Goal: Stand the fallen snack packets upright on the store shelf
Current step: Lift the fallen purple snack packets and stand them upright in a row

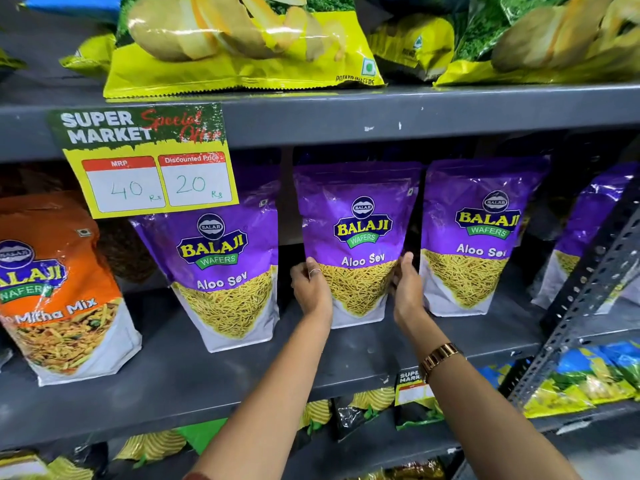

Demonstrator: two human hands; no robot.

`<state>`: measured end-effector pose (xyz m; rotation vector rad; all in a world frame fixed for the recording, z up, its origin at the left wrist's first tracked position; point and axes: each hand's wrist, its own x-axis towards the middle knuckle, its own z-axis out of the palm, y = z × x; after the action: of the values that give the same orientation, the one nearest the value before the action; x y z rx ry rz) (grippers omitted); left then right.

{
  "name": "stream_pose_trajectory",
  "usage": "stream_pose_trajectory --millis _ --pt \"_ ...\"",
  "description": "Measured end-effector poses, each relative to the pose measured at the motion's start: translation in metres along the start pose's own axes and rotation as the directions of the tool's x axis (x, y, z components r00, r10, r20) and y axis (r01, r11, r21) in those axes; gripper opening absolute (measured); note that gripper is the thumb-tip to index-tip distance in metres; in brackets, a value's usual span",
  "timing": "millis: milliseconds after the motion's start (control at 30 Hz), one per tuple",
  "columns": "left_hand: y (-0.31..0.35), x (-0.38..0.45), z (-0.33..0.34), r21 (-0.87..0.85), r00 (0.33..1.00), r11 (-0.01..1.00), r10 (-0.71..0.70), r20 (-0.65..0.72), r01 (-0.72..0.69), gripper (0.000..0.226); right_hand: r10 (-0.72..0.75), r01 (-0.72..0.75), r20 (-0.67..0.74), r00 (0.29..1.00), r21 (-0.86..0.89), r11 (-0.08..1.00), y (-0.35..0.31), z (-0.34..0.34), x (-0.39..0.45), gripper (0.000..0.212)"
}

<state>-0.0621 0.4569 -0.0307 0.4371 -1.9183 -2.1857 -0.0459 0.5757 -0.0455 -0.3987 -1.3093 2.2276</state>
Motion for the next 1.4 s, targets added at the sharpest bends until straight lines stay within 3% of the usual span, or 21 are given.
stream_pose_trajectory --millis 67,133,267,367,433,467,533,600,767,900,1000,1100,1167,1267,1400 --pt "-0.008 -0.004 -0.002 0.013 0.988 0.993 -0.121 0.099 0.12 0.049 0.097 -0.097 0.035 0.995 -0.01 0.995 0.011 -0.003 -0.003 0.046" --pt "-0.018 -0.006 -0.006 0.053 0.964 0.982 -0.189 0.187 0.182 0.061 0.11 -0.107 0.025 0.994 -0.09 0.99 0.022 -0.006 -0.006 0.047" --pt "-0.023 -0.008 -0.011 0.113 0.955 0.983 -0.17 0.244 0.146 0.055 0.045 -0.038 0.021 0.999 -0.242 0.97 0.027 -0.009 -0.011 0.032" --pt "-0.023 -0.008 -0.014 0.1 0.944 0.98 -0.193 0.269 0.172 0.054 0.027 -0.026 -0.002 1.0 -0.319 0.947 0.033 -0.013 -0.011 0.036" --pt "-0.022 -0.014 -0.021 0.077 0.972 0.989 -0.139 0.19 0.126 0.048 -0.162 0.083 -0.141 0.977 -0.452 0.888 0.038 -0.014 -0.018 0.042" --pt "-0.022 -0.016 -0.027 0.046 0.991 0.995 -0.09 0.094 0.086 0.044 -0.31 0.175 -0.185 0.933 -0.52 0.836 0.04 -0.011 -0.025 0.045" --pt "-0.023 -0.019 -0.042 -0.089 0.994 0.994 0.052 -0.093 -0.06 0.036 -0.544 0.348 -0.138 0.828 -0.633 0.691 0.043 -0.004 -0.04 0.046" --pt "-0.027 -0.016 -0.062 -0.154 0.971 0.974 0.134 -0.198 -0.166 0.028 -0.647 0.471 -0.013 0.763 -0.673 0.569 0.047 0.006 -0.054 0.041" --pt "-0.026 0.007 -0.118 -0.042 0.872 0.969 0.2 -0.446 -0.244 0.028 -0.516 0.564 0.267 0.814 -0.573 0.595 0.06 0.035 -0.077 0.026" --pt "-0.004 0.02 -0.147 0.078 0.826 0.978 0.204 -0.526 -0.193 0.017 -0.455 0.51 0.263 0.851 -0.622 0.594 0.073 0.057 -0.085 0.03" --pt "-0.001 0.032 -0.162 0.082 0.879 0.984 0.177 -0.442 -0.157 0.017 -0.361 0.453 0.279 0.89 -0.624 0.637 0.08 0.072 -0.091 0.029" --pt "-0.01 0.048 -0.175 0.1 0.951 0.99 0.125 -0.284 -0.1 0.048 -0.209 0.395 0.353 0.912 -0.613 0.684 0.091 0.084 -0.094 0.035" --pt "-0.011 0.052 -0.183 0.105 0.989 0.993 0.062 -0.136 -0.048 0.057 -0.122 0.355 0.391 0.912 -0.604 0.714 0.099 0.09 -0.098 0.038" --pt "-0.014 0.057 -0.191 0.185 0.998 0.983 -0.025 0.055 0.014 0.055 -0.044 0.32 0.435 0.899 -0.586 0.744 0.11 0.095 -0.108 0.035" --pt "-0.018 0.062 -0.199 0.255 0.99 0.966 -0.066 0.124 0.033 0.061 -0.031 0.29 0.415 0.909 -0.579 0.762 0.117 0.099 -0.115 0.034"
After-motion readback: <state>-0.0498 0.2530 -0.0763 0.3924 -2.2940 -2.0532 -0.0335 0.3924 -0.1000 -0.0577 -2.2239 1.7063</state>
